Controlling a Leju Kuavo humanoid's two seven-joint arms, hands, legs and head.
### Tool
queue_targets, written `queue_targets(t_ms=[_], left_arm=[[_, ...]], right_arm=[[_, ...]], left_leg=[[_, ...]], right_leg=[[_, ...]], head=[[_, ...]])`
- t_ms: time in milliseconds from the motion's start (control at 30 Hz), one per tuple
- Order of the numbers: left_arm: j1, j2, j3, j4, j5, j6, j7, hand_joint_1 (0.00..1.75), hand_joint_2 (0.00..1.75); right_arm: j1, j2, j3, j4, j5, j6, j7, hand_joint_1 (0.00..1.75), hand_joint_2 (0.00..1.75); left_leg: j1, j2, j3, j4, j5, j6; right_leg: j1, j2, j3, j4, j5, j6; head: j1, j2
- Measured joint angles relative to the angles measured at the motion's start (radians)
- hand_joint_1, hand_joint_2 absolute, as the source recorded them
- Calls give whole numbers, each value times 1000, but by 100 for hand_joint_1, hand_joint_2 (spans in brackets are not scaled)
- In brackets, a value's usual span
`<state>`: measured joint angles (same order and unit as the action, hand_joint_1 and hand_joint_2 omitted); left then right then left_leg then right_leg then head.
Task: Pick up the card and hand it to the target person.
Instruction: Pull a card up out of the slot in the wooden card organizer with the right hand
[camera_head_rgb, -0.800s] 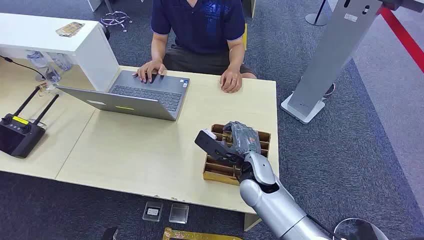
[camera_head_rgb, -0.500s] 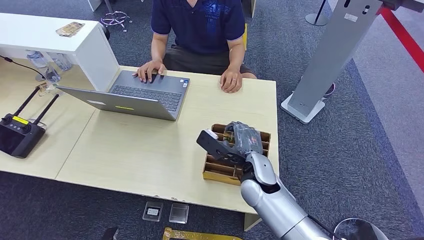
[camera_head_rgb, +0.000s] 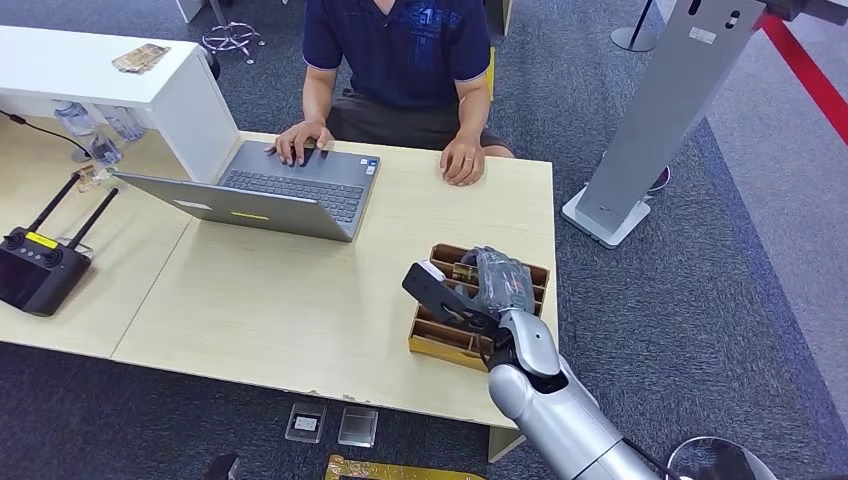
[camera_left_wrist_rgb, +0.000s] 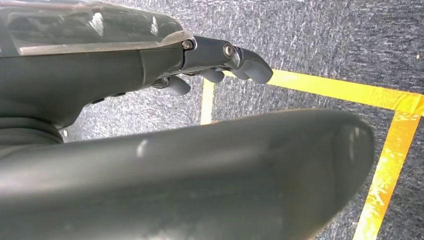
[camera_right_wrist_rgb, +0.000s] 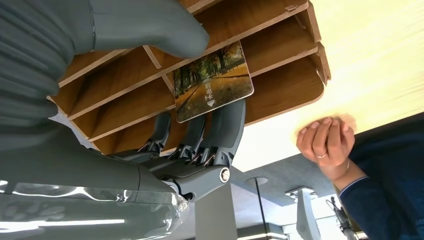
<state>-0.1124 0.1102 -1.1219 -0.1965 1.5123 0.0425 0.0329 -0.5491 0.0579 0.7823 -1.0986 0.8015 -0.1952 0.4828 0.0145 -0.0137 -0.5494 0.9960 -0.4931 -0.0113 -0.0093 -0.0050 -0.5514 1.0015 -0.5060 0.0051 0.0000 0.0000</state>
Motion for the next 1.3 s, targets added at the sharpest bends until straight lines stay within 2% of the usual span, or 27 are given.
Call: queue_targets(t_ms=[133, 267, 367, 700, 933, 1300], left_arm=[[0, 1, -5, 0, -3, -4, 1, 0, 0], [-1, 1, -8, 1, -3, -6, 3, 0, 0], [-1, 0, -9, 1, -3, -6, 3, 0, 0], [-1, 0, -7, 1, -2, -3, -1, 0, 0], [-1, 2, -5, 1, 1, 14, -3, 0, 0], [2, 1, 27, 1, 28, 23, -10, 0, 0]], right_arm=[[3, -6, -7, -9, 7, 0, 6, 97, 175], [1, -7, -11, -9, 8, 4, 8, 129, 175], [-1, -6, -11, -8, 8, 5, 8, 136, 175], [0, -4, -11, -2, 9, 5, 0, 141, 175], [-1, -4, -11, -16, 14, -3, -14, 136, 175], [21, -35, -1, -280, -4, -2, -67, 136, 175]], left_leg=[[0, 0, 0, 0, 0, 0], [0, 0, -1, 1, 0, 0], [0, 0, -1, 1, 0, 0], [0, 0, 0, 0, 0, 0], [0, 1, 0, 0, 0, 0], [0, 1, -2, 2, -1, 0]], right_leg=[[0, 0, 0, 0, 0, 0], [0, 0, -1, 1, 0, 0], [0, 0, -1, 1, 0, 0], [0, 1, -1, 0, 0, 0], [0, 1, -1, 0, 0, 0], [0, 1, -3, 2, 0, 0]], head=[[0, 0], [0, 0], [0, 0], [0, 0], [0, 0], [0, 0]])
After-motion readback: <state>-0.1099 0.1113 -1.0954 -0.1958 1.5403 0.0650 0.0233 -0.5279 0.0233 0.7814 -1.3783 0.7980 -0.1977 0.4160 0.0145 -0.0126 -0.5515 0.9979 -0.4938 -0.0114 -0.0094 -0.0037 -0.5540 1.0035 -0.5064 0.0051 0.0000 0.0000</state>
